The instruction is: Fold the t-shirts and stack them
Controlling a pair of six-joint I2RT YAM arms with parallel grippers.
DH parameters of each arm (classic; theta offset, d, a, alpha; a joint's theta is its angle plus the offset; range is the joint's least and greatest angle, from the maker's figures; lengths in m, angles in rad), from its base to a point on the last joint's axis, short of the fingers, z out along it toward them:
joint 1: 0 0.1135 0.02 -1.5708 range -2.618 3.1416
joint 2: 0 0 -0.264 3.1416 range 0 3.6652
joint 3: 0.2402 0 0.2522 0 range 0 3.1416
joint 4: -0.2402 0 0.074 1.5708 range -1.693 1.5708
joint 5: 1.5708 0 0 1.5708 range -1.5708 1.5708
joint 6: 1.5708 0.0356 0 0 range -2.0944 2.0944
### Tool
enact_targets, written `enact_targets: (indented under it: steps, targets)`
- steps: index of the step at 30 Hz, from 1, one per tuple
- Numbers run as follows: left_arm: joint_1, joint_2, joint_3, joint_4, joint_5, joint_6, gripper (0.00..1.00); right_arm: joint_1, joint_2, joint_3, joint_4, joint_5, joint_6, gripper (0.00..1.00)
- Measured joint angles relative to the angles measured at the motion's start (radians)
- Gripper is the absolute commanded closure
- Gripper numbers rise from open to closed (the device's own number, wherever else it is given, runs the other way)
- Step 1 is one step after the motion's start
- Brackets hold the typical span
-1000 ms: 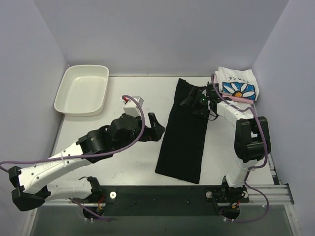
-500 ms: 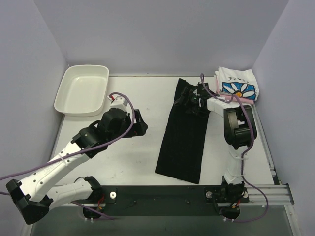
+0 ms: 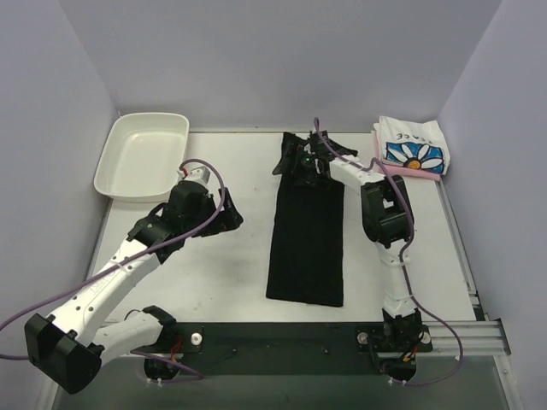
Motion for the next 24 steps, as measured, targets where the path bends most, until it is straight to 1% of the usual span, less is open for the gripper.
enact_targets:
  steps: [8,12,14,17,19,21,24]
  targets:
    - [0.08,0.029,-0.03,0.023,0.05,0.019,0.03,0.052,0.127,0.208,-0.059,-0.044,0.015,0.0]
    - [0.095,0.054,-0.03,0.034,0.073,0.024,0.03,0.064,0.196,0.322,-0.087,-0.078,0.033,0.0]
    - [0.095,0.075,-0.03,0.042,0.082,0.025,0.03,0.069,0.212,0.35,-0.096,-0.084,0.034,0.0]
    - [0.096,0.103,-0.031,0.055,0.089,0.024,0.03,0.074,0.208,0.351,-0.106,-0.076,0.016,0.0]
    - [0.096,0.109,-0.037,0.07,0.09,0.023,0.03,0.073,0.173,0.311,-0.112,-0.063,-0.006,0.0]
    - [0.096,0.11,-0.039,0.08,0.09,0.021,0.03,0.07,0.099,0.229,-0.124,-0.052,-0.033,0.0]
    - [0.095,0.111,-0.039,0.099,0.09,0.018,0.02,0.066,-0.086,0.078,-0.147,-0.027,-0.077,0.0]
